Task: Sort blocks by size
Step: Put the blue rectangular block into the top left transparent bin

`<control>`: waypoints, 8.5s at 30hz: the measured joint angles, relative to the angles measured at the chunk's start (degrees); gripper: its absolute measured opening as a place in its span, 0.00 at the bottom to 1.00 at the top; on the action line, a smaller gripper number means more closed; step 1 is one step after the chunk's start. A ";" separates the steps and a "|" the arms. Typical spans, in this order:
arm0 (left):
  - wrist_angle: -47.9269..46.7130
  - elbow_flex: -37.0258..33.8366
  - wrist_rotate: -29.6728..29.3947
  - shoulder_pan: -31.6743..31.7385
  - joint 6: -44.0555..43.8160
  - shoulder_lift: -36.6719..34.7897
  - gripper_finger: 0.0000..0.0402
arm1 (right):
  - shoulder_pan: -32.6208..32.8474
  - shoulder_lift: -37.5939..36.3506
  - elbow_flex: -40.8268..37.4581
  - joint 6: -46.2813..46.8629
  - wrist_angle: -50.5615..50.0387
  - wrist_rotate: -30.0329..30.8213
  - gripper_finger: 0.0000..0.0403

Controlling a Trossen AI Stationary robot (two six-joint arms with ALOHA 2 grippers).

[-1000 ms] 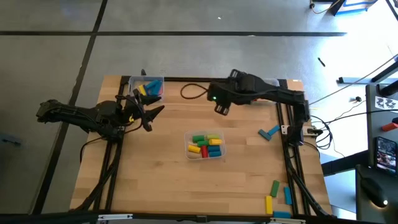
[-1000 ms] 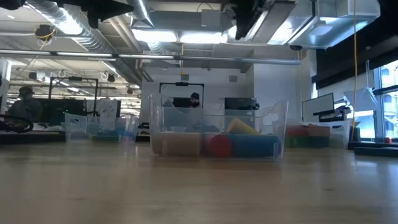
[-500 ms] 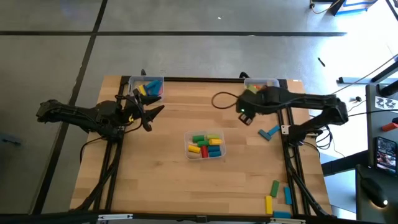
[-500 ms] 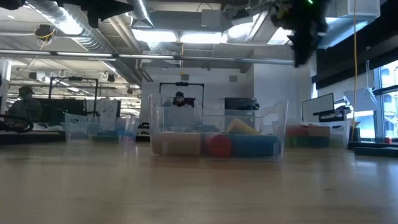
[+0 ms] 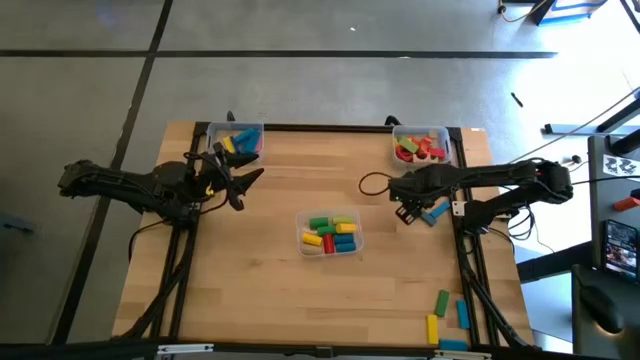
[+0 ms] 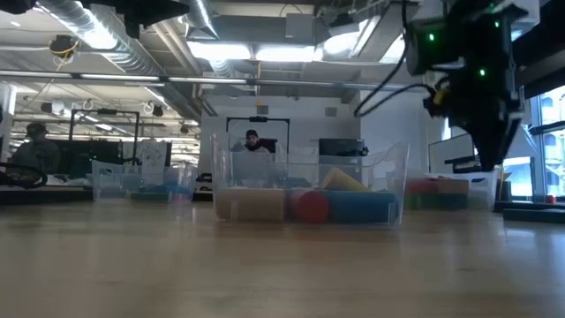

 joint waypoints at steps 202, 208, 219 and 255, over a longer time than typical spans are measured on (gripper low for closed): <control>2.95 0.00 0.00 0.02 2.75 0.04 0.52 | 17.58 0.04 -5.58 -16.54 55.10 32.55 0.27; 2.92 0.00 0.00 0.02 2.75 0.04 0.52 | 12.34 2.72 -5.56 -24.94 69.69 26.14 0.27; 3.34 0.00 0.00 0.02 2.89 0.03 0.52 | 2.90 17.51 -1.64 -33.92 95.85 12.27 0.27; 3.27 -0.02 0.00 0.02 3.27 0.13 0.52 | -10.30 74.34 73.38 -41.10 94.64 1.94 0.27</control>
